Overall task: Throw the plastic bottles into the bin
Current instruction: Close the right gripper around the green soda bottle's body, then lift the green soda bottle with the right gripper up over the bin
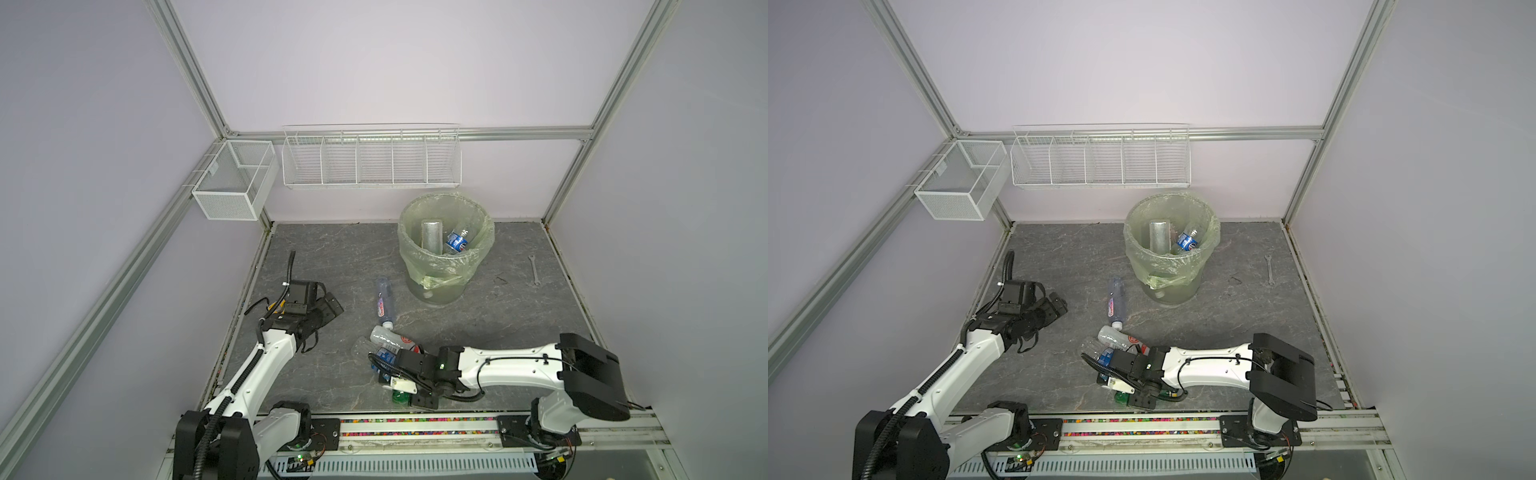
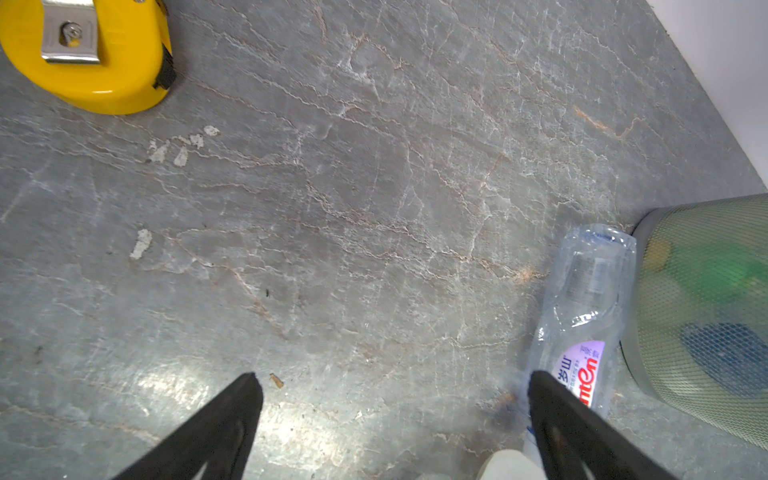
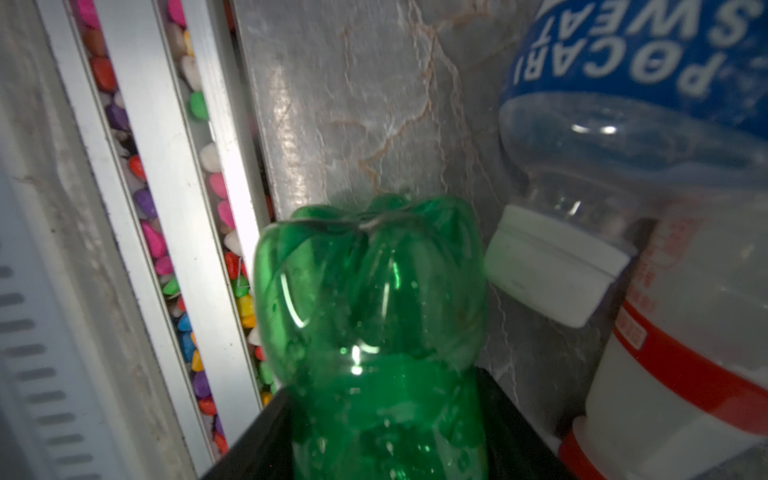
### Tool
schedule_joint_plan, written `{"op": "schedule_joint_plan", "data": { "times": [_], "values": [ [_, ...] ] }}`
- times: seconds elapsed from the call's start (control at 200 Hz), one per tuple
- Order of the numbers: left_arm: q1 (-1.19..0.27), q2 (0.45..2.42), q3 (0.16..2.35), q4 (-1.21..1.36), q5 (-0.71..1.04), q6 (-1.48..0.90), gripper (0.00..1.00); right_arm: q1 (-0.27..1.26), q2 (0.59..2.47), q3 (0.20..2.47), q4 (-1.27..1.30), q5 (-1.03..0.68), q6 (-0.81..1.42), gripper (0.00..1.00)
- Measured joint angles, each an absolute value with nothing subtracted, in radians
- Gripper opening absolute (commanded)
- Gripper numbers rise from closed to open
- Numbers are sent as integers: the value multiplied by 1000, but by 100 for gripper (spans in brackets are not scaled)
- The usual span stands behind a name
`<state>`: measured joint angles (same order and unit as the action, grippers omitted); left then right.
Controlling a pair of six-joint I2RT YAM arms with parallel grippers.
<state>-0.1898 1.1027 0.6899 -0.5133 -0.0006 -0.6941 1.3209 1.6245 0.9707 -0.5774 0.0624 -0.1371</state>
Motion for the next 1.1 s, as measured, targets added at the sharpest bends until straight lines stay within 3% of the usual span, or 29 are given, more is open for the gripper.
{"op": "schedule_joint_plan", "data": {
  "times": [0.445,0.845,1.1],
  "values": [
    [-190,1114,703,-508,-1,-694,100,1312,1610,976,-590,82,-96,47],
    [-190,1106,709,-476,0,-695,100,1282,1433,976,-605,67,-30,47],
    [-190,1106,709,-468,1,-694,100,1165,1321,976,-614,116,33,47]
  ]
}}
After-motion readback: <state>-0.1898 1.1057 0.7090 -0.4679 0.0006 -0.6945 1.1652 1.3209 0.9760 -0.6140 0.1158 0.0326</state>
